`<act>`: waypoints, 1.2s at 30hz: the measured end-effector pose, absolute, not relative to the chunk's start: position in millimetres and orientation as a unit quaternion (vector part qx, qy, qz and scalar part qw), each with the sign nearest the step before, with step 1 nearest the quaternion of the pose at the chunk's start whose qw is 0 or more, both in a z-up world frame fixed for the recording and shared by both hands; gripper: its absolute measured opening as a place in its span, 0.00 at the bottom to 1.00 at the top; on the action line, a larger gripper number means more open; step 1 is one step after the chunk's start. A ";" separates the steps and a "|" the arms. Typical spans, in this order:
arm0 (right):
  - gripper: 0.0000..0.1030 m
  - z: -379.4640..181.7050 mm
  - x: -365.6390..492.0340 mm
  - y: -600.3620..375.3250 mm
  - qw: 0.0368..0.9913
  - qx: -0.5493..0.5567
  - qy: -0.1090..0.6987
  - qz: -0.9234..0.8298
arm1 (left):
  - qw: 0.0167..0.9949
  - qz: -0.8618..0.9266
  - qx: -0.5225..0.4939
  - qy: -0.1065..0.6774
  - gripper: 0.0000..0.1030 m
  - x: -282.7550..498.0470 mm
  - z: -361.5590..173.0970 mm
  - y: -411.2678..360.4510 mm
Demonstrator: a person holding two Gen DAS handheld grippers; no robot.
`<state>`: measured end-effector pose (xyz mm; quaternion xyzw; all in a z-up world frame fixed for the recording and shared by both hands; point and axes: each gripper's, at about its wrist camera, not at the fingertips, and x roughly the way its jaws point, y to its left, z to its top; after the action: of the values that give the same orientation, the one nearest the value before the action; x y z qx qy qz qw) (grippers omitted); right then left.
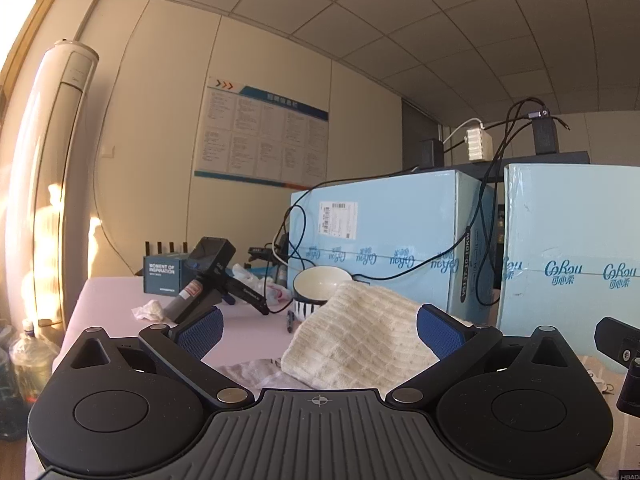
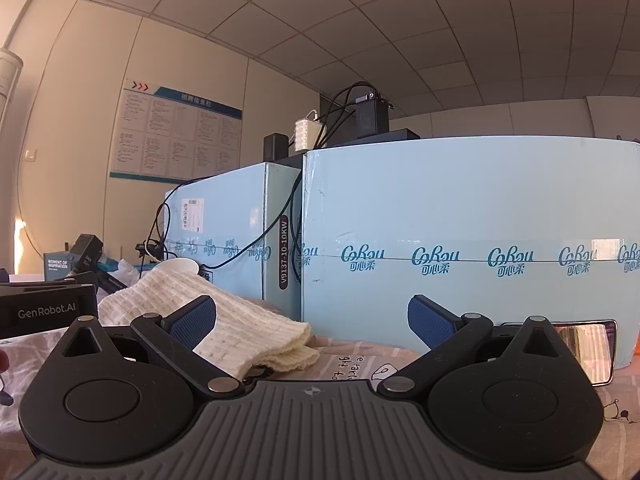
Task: Fold clothes
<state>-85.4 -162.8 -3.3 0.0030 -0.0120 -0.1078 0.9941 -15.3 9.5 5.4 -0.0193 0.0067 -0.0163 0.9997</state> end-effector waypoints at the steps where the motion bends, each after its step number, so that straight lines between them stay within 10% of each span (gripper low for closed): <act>1: 1.00 -3.5 -86.0 -162.9 0.994 0.004 -0.013 -0.109 | 1.000 -0.016 -0.021 0.002 1.00 -16.6 5.4 9.8; 36: 1.00 30.5 -174.2 -134.8 0.977 -0.002 -0.086 -0.195 | 0.968 -0.202 -0.124 -0.082 1.00 -42.4 7.7 36.0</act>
<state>-174.2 -134.8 30.5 -0.0018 -0.0858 -0.1951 0.9770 -42.4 36.0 7.7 -0.1244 -0.0816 -0.2016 0.9681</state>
